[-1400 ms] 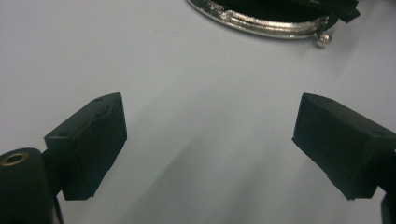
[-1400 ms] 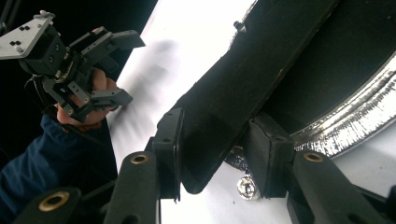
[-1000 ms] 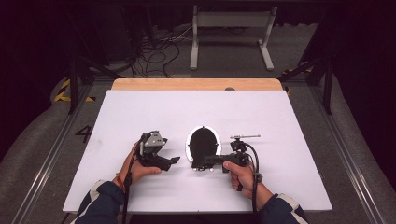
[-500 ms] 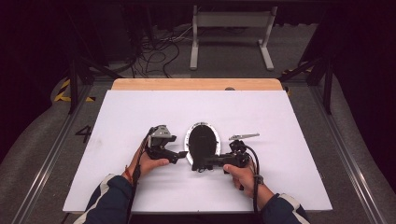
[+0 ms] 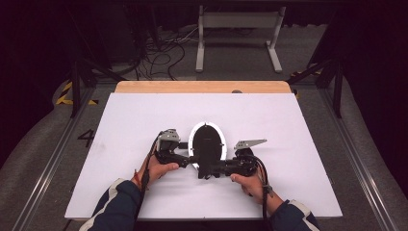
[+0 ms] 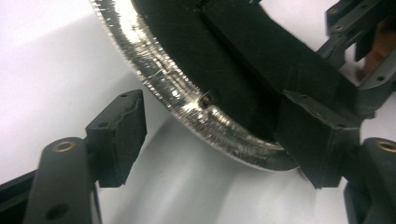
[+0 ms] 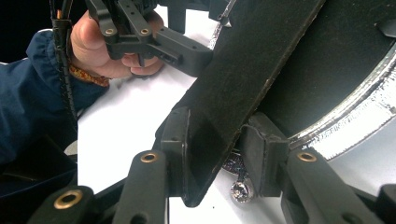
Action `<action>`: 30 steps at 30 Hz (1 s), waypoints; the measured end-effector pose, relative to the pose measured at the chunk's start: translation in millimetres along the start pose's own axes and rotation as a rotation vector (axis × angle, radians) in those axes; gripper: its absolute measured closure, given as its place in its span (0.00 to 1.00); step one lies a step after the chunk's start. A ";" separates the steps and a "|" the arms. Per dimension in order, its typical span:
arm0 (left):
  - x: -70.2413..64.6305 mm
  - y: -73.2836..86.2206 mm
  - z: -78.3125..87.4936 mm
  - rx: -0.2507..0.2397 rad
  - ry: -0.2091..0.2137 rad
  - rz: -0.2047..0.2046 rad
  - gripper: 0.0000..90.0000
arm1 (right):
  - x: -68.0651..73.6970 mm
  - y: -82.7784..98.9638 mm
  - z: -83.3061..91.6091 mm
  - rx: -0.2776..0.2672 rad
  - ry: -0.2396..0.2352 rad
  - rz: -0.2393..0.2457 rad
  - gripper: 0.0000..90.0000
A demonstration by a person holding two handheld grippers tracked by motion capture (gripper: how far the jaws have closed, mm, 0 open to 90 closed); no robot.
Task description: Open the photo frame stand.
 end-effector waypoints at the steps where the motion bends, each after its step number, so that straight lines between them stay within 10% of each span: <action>1: 0.4 -0.4 0.3 -0.002 0.007 -0.001 0.30 | 0.2 0.1 0.2 0.000 0.002 0.006 0.71; 12: -10.1 -8.9 7.9 -0.040 0.032 -0.001 0.42 | 2.8 1.6 4.2 -0.002 0.000 0.023 0.73; 25: -22.7 -12.4 11.6 -0.052 0.086 -0.079 0.65 | 6.4 2.9 10.1 0.003 0.000 0.039 0.78; 30: -23.0 -15.9 15.1 -0.073 0.043 -0.136 0.69 | 13.4 -1.2 14.2 -0.017 -0.022 0.059 0.82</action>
Point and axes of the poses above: each handheld gripper's, and its own axes: z roughly backward along the jaws, y roughly out of its underside, x roughly to its left, the point moved 4 cm from there along -z, roughly forward along the jaws, and after that the axes turned 12 degrees about -x, right-handed, at the moved point
